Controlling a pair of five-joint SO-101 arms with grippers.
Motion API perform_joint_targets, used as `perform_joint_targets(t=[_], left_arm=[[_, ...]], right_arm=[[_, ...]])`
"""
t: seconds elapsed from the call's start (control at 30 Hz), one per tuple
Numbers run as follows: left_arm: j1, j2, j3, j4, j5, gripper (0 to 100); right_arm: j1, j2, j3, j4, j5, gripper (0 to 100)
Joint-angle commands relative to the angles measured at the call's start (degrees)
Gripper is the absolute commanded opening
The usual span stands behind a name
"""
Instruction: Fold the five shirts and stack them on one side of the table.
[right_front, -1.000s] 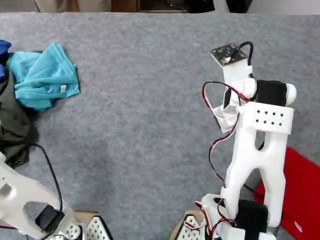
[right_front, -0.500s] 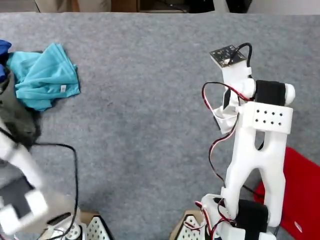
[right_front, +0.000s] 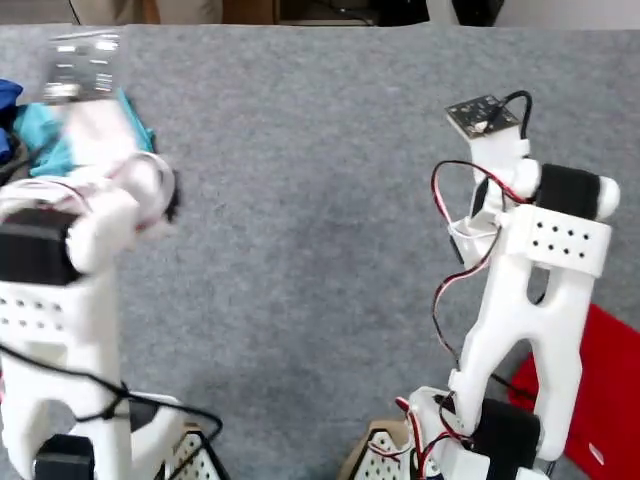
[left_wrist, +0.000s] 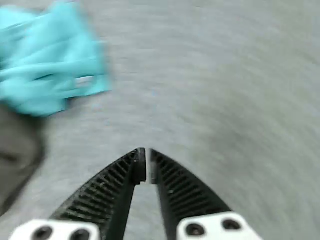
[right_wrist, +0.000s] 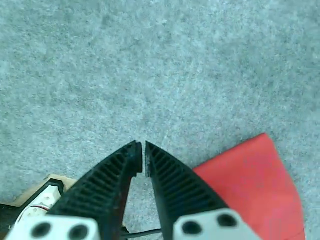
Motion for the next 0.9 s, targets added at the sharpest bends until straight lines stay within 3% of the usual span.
perform_joint_targets(t=[0.0,0.07,0.17,0.3,0.47,0.6,0.87], left_arm=[[-22.24,-1.01,8.88,-8.70,0.44,17],[-31.74,-1.01,16.88,-15.65,0.44,24],[-41.67,-0.92,29.27,-28.57,-3.34,26],[-47.56,-0.92,46.59,-47.21,-10.02,26],[-52.04,-0.75,61.45,-67.34,-12.04,26],[-52.40,3.91,64.44,-72.97,-12.04,26],[-52.04,25.71,55.03,-72.88,-12.04,24]], right_arm=[[1.54,-0.48,-0.04,0.09,0.62,2.3],[1.45,-0.48,-0.04,0.09,0.53,2.3],[1.19,-0.48,-0.04,0.09,0.53,2.3],[1.10,-0.48,-0.04,0.09,0.53,2.3],[1.10,-0.48,0.04,0.26,0.53,2.3],[1.10,-0.48,0.04,0.44,0.53,2.3],[1.10,-0.48,0.04,0.53,0.53,2.3]])
